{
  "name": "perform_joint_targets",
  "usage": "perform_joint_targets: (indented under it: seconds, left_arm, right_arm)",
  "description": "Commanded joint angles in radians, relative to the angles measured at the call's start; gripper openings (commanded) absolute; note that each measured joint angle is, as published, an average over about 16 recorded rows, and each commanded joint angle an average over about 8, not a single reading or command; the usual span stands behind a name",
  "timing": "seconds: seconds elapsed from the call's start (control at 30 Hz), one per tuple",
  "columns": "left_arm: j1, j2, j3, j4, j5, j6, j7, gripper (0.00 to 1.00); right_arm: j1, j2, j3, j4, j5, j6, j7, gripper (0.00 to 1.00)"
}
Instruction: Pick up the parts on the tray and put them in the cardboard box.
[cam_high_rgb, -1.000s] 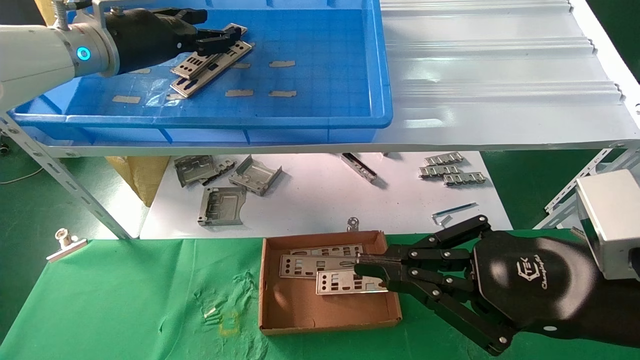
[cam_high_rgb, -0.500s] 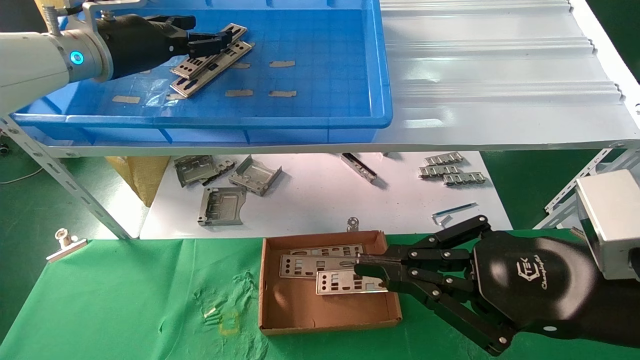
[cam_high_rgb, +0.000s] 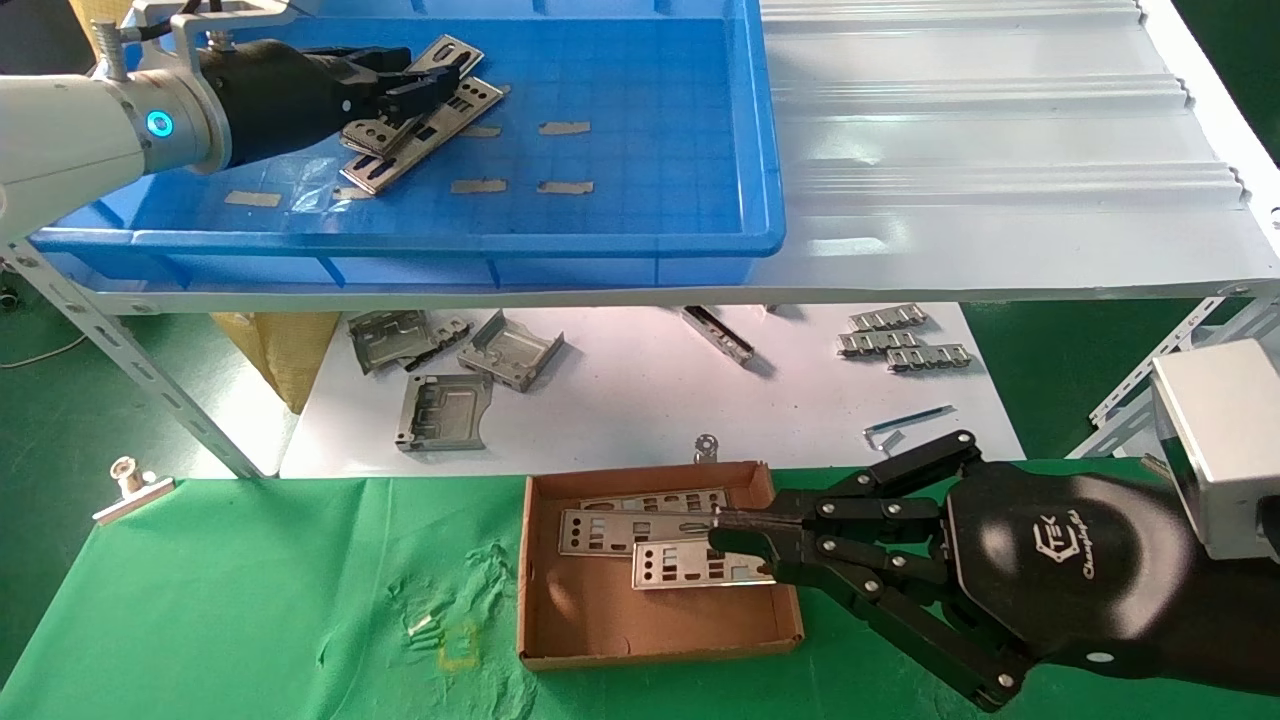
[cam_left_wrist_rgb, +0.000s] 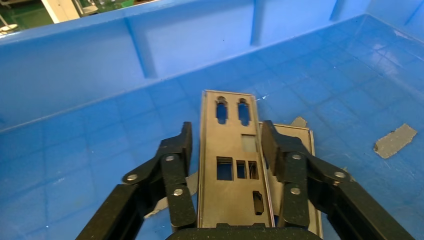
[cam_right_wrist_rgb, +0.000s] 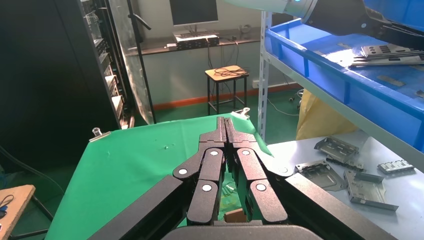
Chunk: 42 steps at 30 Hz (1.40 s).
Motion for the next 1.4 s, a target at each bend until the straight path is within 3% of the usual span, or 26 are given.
perform_joint_targets:
  seconds: [0.03, 1.4]
  left_arm:
    - [0.002, 0.0, 0.001, -0.001, 0.001, 0.001, -0.004, 0.0]
    - [-0.026, -0.013, 0.0, -0.031, -0.001, 0.093, 0.022, 0.0]
  right_arm:
    - [0.0, 0.0, 0.0, 0.0, 0.0, 0.0, 0.0, 0.0]
    - [0.0, 0.0, 0.0, 0.0, 0.0, 0.0, 0.0, 0.0]
